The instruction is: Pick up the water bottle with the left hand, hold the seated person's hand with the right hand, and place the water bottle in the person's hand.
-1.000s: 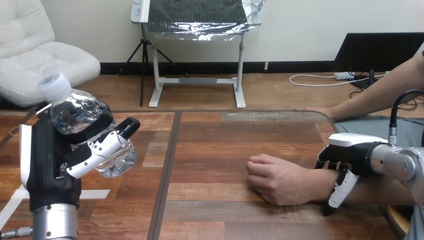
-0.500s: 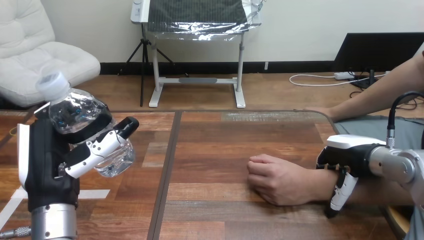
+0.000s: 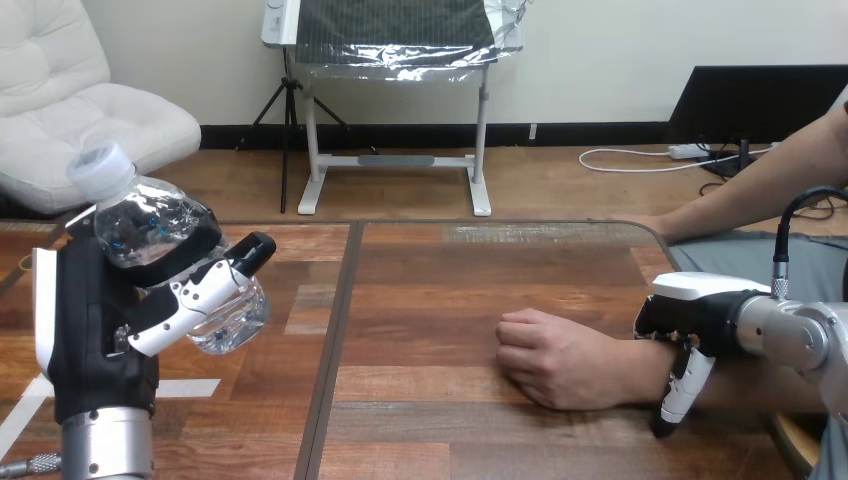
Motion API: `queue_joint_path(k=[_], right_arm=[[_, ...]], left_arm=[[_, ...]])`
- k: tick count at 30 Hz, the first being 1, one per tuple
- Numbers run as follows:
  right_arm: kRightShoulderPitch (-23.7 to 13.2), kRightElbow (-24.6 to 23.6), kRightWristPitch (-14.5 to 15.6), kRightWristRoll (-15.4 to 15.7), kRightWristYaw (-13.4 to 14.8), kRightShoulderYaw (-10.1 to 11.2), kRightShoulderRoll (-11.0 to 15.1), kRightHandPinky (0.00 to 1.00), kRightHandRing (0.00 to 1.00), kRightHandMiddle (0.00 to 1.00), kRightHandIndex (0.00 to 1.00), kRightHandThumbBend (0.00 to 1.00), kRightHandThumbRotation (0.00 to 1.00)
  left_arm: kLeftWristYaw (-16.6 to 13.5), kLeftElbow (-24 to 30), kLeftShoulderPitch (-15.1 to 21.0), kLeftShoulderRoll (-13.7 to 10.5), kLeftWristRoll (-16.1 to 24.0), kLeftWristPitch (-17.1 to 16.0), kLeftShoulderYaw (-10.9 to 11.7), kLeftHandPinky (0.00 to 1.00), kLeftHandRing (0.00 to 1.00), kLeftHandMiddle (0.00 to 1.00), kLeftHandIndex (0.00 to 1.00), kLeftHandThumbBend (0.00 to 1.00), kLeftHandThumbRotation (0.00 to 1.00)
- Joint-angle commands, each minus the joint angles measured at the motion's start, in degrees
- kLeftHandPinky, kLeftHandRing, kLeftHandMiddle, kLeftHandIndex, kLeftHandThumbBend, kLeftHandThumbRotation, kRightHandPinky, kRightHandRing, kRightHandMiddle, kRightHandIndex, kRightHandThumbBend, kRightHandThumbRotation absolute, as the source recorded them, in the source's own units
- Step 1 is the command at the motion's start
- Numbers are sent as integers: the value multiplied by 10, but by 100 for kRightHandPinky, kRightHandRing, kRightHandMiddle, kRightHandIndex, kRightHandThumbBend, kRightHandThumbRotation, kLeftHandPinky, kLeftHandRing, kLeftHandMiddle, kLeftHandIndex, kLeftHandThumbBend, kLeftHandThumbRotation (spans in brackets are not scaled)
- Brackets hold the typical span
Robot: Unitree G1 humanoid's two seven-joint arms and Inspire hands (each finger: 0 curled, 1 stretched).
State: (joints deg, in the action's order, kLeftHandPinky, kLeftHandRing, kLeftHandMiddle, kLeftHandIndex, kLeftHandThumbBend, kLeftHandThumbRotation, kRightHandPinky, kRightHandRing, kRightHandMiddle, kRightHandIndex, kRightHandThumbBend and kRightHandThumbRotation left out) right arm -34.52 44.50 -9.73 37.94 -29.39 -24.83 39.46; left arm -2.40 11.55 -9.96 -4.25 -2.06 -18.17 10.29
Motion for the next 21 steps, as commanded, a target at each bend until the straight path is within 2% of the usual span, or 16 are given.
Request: queue_joint_path(k=[1, 7, 14, 21], right_arm=[[52, 31, -9, 1, -5, -28, -29, 34, 45, 52, 48, 90, 0], [53, 31, -7, 12, 8, -34, -28, 30, 41, 49, 46, 91, 0], [57, 22, -9, 39, 44, -48, -23, 25, 36, 45, 42, 91, 0], [62, 23, -12, 41, 72, -49, -23, 22, 32, 42, 39, 91, 0]], left_arm=[[-1, 38, 41, -3, -6, -14, 4, 18, 24, 30, 35, 55, 0], [-2, 42, 40, -1, -8, -10, 3, 18, 24, 30, 35, 55, 0], [-2, 42, 39, -1, -10, -10, 3, 18, 24, 30, 35, 55, 0], [-3, 42, 39, -2, -7, -11, 3, 18, 24, 30, 35, 55, 0]])
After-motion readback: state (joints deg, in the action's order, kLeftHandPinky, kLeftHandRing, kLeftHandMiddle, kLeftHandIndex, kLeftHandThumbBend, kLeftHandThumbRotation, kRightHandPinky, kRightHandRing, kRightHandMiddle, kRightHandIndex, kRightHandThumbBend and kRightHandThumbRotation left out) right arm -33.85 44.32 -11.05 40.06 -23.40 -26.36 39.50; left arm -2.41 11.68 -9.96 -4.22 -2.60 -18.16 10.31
